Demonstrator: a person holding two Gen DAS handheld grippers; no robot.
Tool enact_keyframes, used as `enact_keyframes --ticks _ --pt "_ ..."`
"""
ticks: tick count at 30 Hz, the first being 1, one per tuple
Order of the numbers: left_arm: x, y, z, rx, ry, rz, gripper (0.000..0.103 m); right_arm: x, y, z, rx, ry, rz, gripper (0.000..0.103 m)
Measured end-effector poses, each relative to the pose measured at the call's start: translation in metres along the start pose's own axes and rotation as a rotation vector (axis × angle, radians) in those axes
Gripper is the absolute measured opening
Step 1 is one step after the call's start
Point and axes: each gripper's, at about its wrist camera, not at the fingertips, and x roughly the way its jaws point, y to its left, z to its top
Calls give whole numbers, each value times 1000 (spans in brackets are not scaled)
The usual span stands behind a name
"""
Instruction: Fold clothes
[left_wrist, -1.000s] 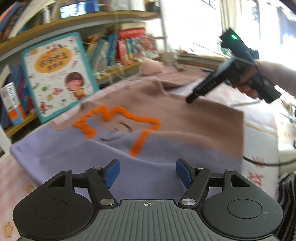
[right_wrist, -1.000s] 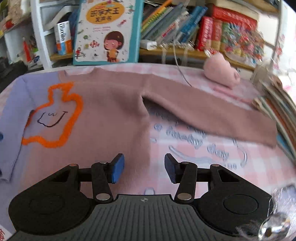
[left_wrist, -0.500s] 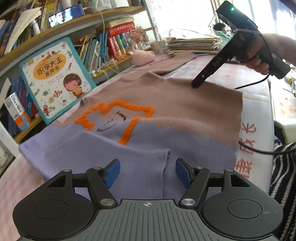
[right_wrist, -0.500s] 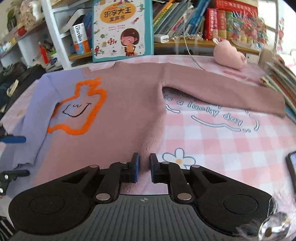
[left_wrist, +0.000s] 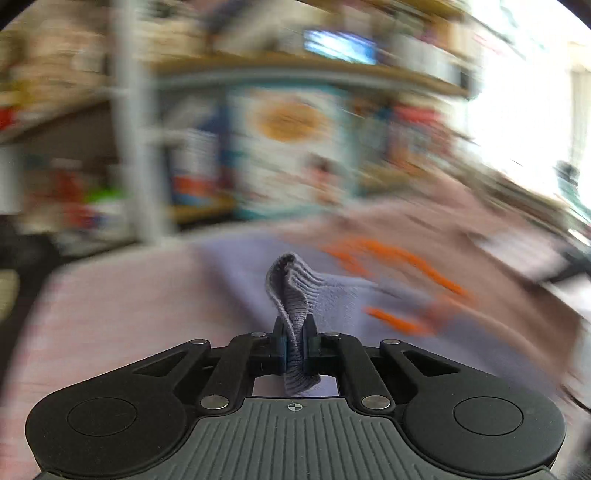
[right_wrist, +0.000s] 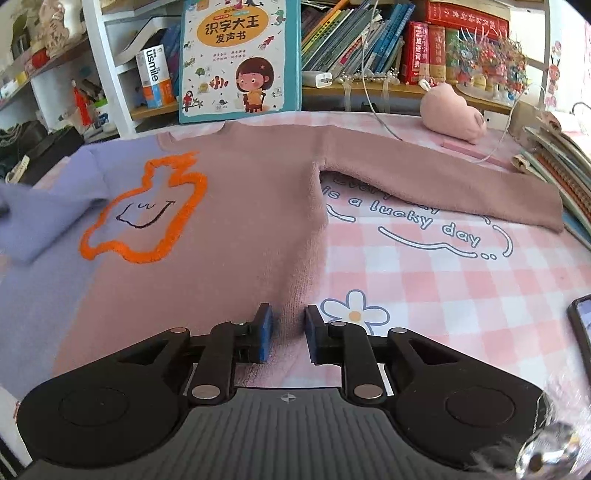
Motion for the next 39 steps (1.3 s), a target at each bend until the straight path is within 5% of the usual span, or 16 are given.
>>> enact_keyframes --ticks 5,12,15,19,24,26,30,36,39 --pt "-13 77 24 -31 -111 404 7 1 2 -1 -6 -8 3 23" --pt "-11 131 27 -164 -149 577 18 2 6 0 -28 -8 2 28" --pt "-19 144 19 -254 -160 678 44 3 6 0 -26 -7 5 28" --pt "-43 152 0 -401 -165 586 52 3 6 3 -31 3 10 31" --pt "-37 134 -33 -544 -21 334 52 4 9 2 -45 4 11 35" --pt "-29 126 -48 -596 48 291 52 4 9 2 -51 5 11 35" --pt "-26 121 -64 -597 120 366 54 3 8 0 -50 -1 22 35" --pt "-24 136 -63 -449 180 587 53 3 8 -1 -55 -7 30 38" --pt "-8 151 -61 -422 216 595 53 3 10 -2 -62 -10 27 38"
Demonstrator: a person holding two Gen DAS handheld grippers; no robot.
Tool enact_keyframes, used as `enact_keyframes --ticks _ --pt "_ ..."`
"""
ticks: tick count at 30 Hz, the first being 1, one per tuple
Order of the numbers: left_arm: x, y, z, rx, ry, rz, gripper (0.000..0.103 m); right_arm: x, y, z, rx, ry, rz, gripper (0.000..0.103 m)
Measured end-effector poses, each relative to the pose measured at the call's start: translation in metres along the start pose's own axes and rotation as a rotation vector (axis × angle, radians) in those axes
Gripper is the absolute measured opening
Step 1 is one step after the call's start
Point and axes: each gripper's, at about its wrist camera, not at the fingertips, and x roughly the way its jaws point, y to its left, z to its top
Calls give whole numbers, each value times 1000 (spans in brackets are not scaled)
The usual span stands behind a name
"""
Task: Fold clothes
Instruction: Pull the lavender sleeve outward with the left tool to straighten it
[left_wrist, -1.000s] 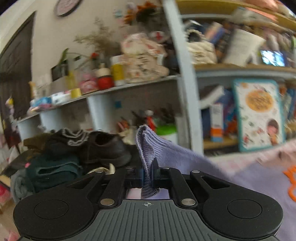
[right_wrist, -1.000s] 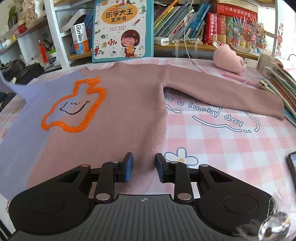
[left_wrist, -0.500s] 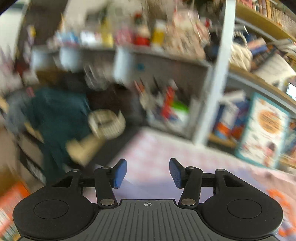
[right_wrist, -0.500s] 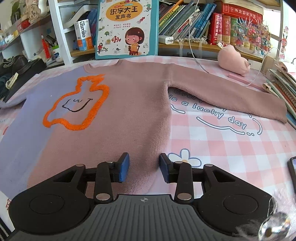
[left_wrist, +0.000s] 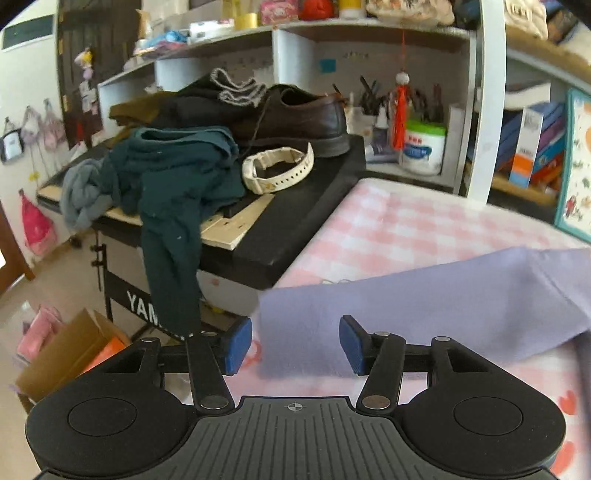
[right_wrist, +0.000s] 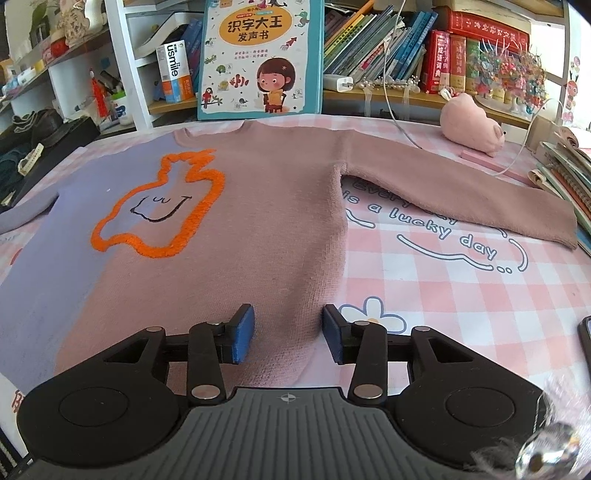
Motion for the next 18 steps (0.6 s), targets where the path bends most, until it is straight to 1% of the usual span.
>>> enact_keyframes --ticks 4,6,7,8,10,12,13,15,16,17,18 --pt "34 4 10 -32 64 -15 53 0 0 -1 3 -4 0 38" --pt "40 10 12 -75 69 -57 43 0 0 -1 8 -7 -1 39" --pt "40 13 13 -90 68 -79 16 -1 0 -2 10 -8 -2 39" --pt "40 15 14 -99 65 -105 7 -1 1 -2 12 -9 -5 39" --pt "35 15 16 -93 36 -136 6 0 2 -1 15 -8 -12 39" --pt "23 9 22 -37 -33 -120 6 0 2 -1 20 -7 -17 39" --pt "16 8 27 -34 -74 -121 6 0 2 -1 23 -7 -19 39" --pt "6 12 37 -62 -145 -138 7 0 3 0 32 -8 -24 39" --pt "6 14 43 -75 -159 -145 8 1 3 0 36 -8 -27 39" --pt "9 14 48 -69 -149 -145 11 0 3 -1 37 -8 -26 40" --pt "14 11 51 -49 -123 -125 14 0 3 -1 37 -8 -24 40"
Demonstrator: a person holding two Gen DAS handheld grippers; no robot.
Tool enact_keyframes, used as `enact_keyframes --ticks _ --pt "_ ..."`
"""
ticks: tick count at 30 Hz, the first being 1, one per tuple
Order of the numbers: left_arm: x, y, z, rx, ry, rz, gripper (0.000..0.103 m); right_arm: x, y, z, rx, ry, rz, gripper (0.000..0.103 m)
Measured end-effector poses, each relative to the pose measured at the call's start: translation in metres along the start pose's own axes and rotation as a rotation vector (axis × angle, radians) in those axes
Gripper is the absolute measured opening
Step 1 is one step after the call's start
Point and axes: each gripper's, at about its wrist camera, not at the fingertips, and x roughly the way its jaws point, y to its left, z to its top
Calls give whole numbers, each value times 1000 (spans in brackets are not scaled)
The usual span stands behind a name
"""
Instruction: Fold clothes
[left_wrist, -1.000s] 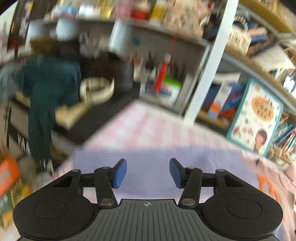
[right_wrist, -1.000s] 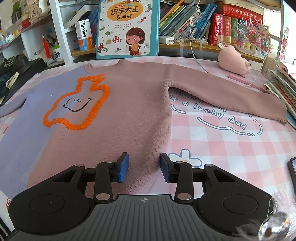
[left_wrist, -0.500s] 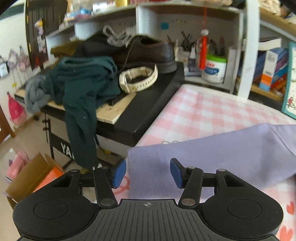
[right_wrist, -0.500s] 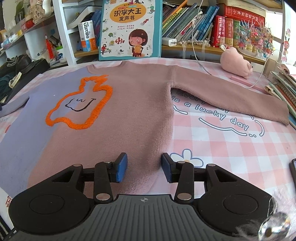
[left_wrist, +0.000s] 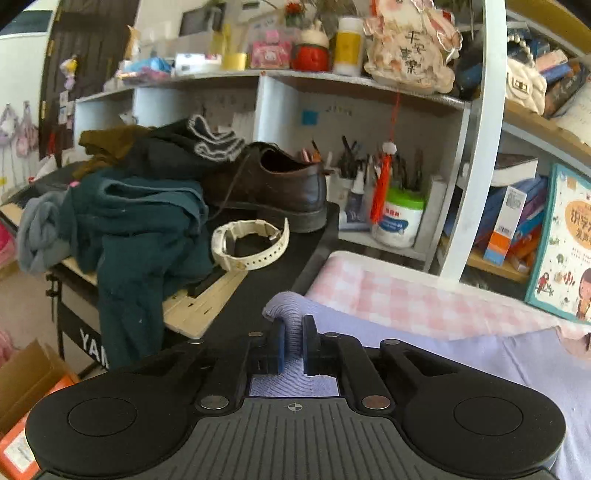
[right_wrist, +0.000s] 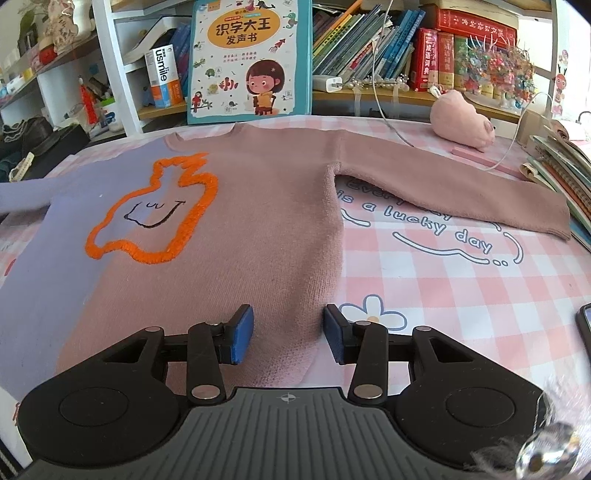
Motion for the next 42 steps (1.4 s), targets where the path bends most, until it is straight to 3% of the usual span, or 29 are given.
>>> enact_keyframes --ticks 4,5,6,9,11,12,13,15,19,22,25,28,30,34,36,39,40,42 --pt "-2 -26 -7 128 16 124 17 -4 -6 -2 42 2 8 40" --pt "-7 -34 -9 157 10 124 17 -6 -9 -3 59 1 6 40" --pt "-16 -43 -13 175 3 69 17 -8 -11 -4 75 1 4 40" --pt "-39 -73 -25 176 47 -200 21 -11 -15 -8 120 -5 11 36" --pt "-48 -97 -37 186 99 -367 39 -11 -9 -9 101 -5 10 26" --pt "-50 -109 -45 202 126 -427 41 -11 -6 -9 84 -5 6 23" --pt "-52 -120 -52 227 149 -471 41 -11 -2 -10 68 -4 2 13" --pt "-54 -143 -68 299 185 -516 41 -15 1 -8 88 -23 1 10" --pt "-56 -161 -82 357 220 -542 45 -55 7 1 146 -210 98 12" --pt "-58 -166 -88 377 231 -542 54 -66 7 1 142 -196 127 43" --pt "-62 -165 -95 382 242 -536 55 -61 -2 -8 154 -132 51 41" --pt "-71 -168 -104 384 260 -559 55 -50 -19 -24 262 -82 74 40" --pt "-78 -169 -110 383 248 -562 55 -42 -29 -34 334 -59 99 33" --pt "-75 -169 -117 341 247 -543 50 -35 -25 -41 316 -55 69 15" --pt "-75 -174 -119 373 230 -528 44 -35 -19 -41 302 -50 64 11" --pt "-73 -177 -118 416 213 -540 25 -40 -8 -44 254 -51 89 11" --pt "-72 -175 -117 412 216 -543 13 -41 -6 -44 233 -57 80 11" --pt "-70 -173 -114 412 219 -533 8 -44 -1 -45 190 -69 58 10"
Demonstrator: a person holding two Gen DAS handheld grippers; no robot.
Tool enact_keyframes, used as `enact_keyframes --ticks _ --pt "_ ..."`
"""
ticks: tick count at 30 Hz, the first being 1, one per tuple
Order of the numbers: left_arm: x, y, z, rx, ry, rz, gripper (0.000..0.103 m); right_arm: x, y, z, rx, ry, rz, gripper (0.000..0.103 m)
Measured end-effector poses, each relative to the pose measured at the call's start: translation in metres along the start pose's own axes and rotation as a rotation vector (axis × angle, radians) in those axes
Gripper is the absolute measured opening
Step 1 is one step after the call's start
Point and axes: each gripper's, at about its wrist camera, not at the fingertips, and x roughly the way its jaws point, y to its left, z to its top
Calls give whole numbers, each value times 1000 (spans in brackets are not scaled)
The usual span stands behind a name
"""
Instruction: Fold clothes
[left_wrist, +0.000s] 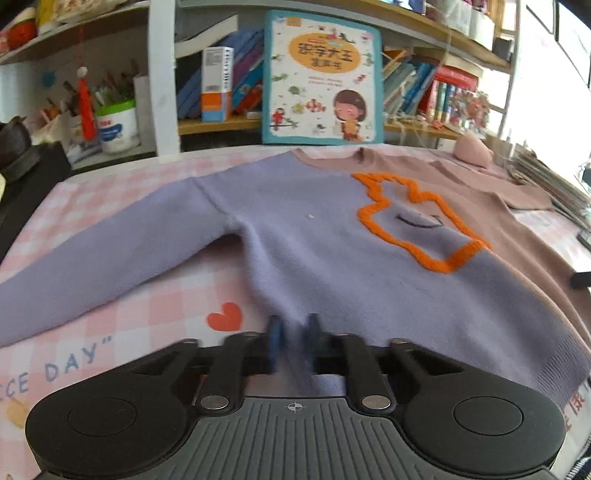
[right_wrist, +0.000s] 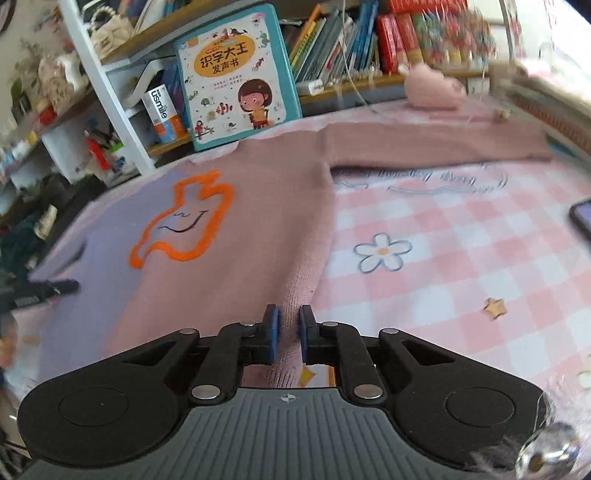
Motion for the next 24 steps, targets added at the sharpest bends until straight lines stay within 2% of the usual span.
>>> enact_keyframes --ticks 6,8,10,13,15,18,24 --pt "-10 -12 -7 57 1 32 6 -4 -6 -7 -28 -27 -71 9" --pt "-13 -12 -10 33 -8 48 8 -6 -4 -10 -47 -33 -74 10" --pt "-16 -10 -14 -6 -19 63 15 -8 -2 -14 -61 -37 -68 10" --pt "-21 -5 -19 -76 -35 65 18 -8 0 -18 -57 -57 -63 13" --pt "-23 -7 -21 -79 -48 65 22 -9 1 -22 -58 -78 -61 14" --pt "-15 -12 -19 -44 -67 69 25 -9 3 -28 -77 -107 -71 14" --pt "10 3 -1 -127 -95 119 25 -9 13 -34 -116 -133 -122 12"
